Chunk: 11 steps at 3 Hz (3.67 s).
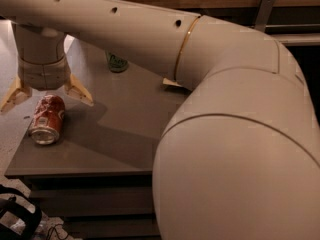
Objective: Place coke can upright
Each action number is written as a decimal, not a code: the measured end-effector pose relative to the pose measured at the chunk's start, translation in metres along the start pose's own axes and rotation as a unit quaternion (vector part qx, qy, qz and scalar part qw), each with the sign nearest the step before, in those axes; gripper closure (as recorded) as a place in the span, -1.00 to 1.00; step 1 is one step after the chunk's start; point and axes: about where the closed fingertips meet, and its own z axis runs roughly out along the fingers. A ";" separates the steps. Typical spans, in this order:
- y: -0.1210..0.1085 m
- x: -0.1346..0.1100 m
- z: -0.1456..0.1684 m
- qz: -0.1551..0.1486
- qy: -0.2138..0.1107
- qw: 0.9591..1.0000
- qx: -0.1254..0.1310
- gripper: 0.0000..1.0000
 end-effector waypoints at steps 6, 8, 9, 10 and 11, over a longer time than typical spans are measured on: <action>0.001 -0.023 0.026 0.018 0.000 1.000 -0.013 0.74; 0.001 -0.023 0.027 0.017 0.001 1.000 -0.013 1.00; -0.005 -0.025 0.018 0.013 -0.033 0.999 -0.009 1.00; -0.028 -0.028 -0.005 0.016 -0.103 0.995 -0.002 1.00; -0.057 -0.035 -0.036 0.010 -0.188 0.982 -0.003 1.00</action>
Offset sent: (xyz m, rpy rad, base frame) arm 0.0309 0.0235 -0.0322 0.0463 0.0289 -0.0282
